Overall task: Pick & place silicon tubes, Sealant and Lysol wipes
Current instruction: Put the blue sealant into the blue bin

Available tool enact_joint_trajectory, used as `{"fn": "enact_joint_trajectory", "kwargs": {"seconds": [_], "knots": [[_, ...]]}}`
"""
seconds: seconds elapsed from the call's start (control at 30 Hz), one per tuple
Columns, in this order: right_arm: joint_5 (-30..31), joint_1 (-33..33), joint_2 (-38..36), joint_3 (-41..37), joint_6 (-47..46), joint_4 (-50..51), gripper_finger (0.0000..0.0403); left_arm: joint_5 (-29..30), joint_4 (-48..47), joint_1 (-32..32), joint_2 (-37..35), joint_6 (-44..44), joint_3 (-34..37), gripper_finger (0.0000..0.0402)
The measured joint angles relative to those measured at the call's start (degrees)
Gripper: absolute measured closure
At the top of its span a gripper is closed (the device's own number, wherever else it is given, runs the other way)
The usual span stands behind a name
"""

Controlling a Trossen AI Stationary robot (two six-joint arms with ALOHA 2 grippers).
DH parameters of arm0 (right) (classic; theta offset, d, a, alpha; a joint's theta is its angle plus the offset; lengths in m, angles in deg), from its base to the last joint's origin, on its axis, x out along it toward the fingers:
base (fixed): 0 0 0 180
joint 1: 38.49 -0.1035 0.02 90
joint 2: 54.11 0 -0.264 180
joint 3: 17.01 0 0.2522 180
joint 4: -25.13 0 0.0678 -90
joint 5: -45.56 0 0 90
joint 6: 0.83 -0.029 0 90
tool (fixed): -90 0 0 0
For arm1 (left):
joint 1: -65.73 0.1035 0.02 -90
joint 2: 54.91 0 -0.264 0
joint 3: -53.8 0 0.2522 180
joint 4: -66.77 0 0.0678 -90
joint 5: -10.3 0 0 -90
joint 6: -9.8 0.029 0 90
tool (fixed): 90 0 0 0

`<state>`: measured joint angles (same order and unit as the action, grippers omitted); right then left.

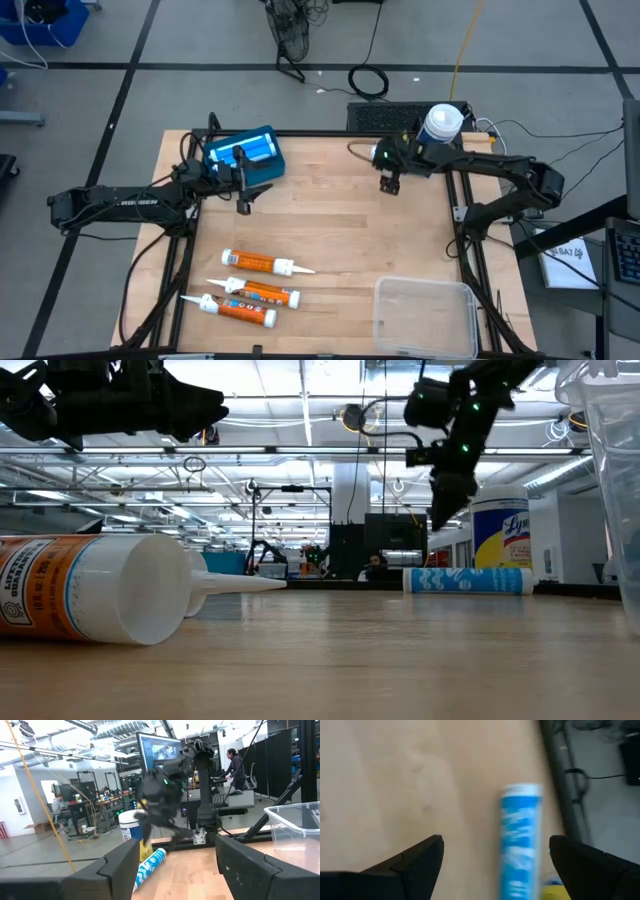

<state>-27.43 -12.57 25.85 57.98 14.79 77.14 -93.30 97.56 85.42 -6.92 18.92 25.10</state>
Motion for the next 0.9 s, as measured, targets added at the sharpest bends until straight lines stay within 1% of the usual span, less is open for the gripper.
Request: {"fn": "enact_joint_trajectory", "kwargs": {"seconds": [0.03, 0.1, 0.2, 0.27, 0.43, 0.57, 0.63, 0.77, 0.9], "knots": [[0.73, 0.65, 0.58, 2.49, 0.40, 1.31, 0.0064, 0.00, 0.00, 0.00, 0.00, 0.02, 0.00, 0.0137], [0.29, 2.48, 1.77, 7.01, 1.25, 4.54, 0.0064, 0.00, 0.00, 0.00, 0.00, 0.02, 0.00, 0.0134], [-5.97, 6.43, 4.63, 14.16, 1.23, 8.67, 0.0064, 0.00, 0.01, 0.00, 0.00, 0.03, 0.00, 0.0134], [-9.48, 9.67, 7.30, 17.02, 0.32, 12.13, 0.0064, 0.00, 0.02, 0.00, 0.00, 0.04, 0.00, 0.0136], [-9.88, 15.22, 14.95, 17.67, 0.29, 21.03, 0.0064, 0.00, 0.02, 0.00, 0.00, -0.01, 0.00, 0.0145], [-9.58, 16.36, 19.82, 17.67, 0.36, 25.17, 0.0064, 0.00, 0.02, 0.00, 0.00, -0.04, 0.00, 0.0148], [-8.08, 16.21, 20.54, 17.73, 0.98, 24.98, 0.0064, 0.00, 0.03, 0.00, 0.00, -0.07, 0.00, 0.0146], [-10.06, 16.05, 21.02, 17.89, 2.10, 25.21, 0.0064, 0.00, 0.02, 0.00, 0.00, -0.13, 0.00, 0.0138], [-9.84, 15.41, 19.37, 17.88, 2.17, 24.56, 0.0065, 0.00, 0.02, 0.00, 0.00, -0.15, 0.00, 0.0133]]}}
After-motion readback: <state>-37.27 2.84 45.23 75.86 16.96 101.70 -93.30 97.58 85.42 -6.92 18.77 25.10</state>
